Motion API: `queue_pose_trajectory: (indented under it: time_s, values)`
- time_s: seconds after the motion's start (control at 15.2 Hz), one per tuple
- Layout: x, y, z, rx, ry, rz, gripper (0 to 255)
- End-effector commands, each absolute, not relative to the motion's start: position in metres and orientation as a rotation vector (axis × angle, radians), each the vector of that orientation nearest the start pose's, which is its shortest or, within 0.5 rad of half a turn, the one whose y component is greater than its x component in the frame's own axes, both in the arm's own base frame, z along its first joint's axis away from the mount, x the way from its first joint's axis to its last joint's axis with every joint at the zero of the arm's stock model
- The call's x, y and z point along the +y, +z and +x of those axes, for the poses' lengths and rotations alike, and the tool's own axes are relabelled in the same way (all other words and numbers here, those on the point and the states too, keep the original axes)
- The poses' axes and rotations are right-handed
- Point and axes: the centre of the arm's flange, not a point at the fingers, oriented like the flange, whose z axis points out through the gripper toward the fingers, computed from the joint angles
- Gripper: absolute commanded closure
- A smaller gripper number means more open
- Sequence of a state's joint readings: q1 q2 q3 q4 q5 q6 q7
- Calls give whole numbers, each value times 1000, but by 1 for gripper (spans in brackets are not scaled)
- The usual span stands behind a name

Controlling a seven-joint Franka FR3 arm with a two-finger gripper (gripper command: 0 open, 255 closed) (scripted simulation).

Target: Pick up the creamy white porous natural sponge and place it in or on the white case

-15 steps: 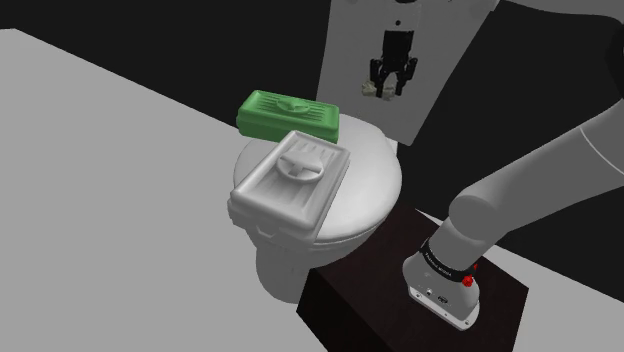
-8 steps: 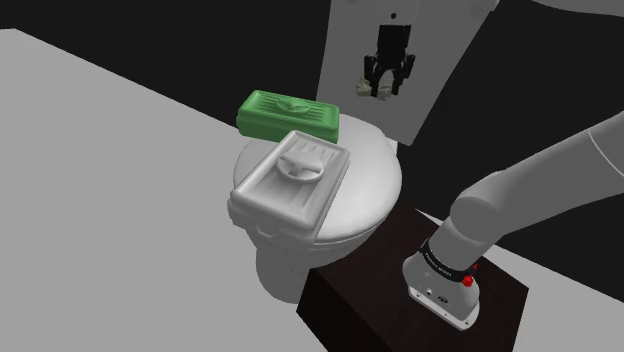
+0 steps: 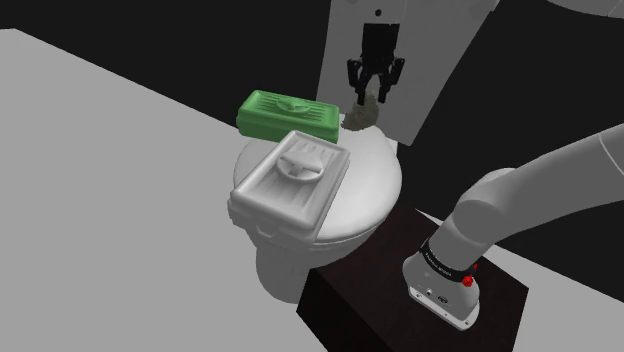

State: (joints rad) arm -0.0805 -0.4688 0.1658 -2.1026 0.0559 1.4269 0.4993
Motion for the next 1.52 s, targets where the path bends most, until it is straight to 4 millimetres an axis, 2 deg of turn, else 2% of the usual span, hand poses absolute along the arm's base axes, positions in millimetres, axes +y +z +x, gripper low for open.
queue_pose_trajectory:
  time_s: [0.0, 1.12, 1.45]
  values:
    - [78, 582, 377, 698, 320, -3125, 255]
    - [298, 585, 330, 698, 320, -3125, 255]
    - [298, 559, 330, 698, 320, -3125, 255]
